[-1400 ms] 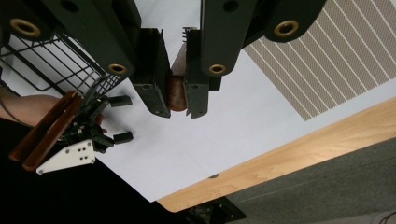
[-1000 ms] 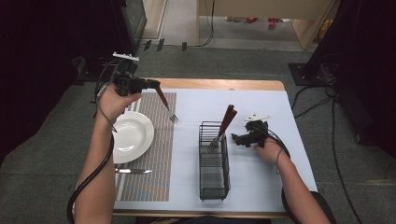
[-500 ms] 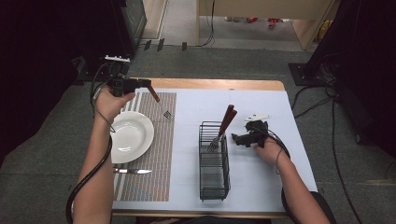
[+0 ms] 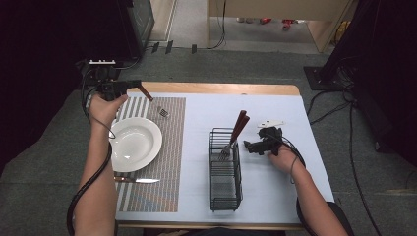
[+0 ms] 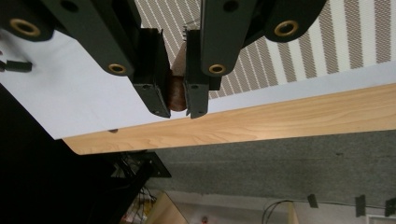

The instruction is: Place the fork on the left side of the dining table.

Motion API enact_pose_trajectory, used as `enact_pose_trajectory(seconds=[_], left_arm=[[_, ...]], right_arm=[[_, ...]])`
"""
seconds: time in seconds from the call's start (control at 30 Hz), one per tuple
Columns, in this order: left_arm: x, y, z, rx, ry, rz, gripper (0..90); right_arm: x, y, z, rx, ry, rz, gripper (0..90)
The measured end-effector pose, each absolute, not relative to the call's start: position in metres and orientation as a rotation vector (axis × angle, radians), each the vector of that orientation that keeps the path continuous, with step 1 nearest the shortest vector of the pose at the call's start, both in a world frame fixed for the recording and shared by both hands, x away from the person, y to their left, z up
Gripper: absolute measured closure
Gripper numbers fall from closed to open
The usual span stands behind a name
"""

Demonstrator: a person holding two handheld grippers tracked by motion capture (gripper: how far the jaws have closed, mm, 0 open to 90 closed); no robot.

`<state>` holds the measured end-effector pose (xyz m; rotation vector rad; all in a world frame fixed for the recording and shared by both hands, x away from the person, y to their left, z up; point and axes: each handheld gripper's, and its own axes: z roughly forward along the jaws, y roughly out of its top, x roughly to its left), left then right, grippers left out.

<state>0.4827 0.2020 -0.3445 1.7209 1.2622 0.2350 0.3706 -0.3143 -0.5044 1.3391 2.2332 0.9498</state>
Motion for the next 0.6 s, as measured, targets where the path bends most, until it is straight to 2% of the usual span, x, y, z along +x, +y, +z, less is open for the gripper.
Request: enact_pose_trajectory(seconds=[0.33,0.6], left_arm=[[0.487,0.22,-0.355,1.696,1.314,0.199,81.6],[0.486,0.237,-0.368,1.702,1.329,0.234,76.9]], right_arm=[[0.371,-0.314,-0.504,1.339,2.233,0.949,0.0],[0.371,-0.314,-0.504,1.34,2.233,0.95,0.0]])
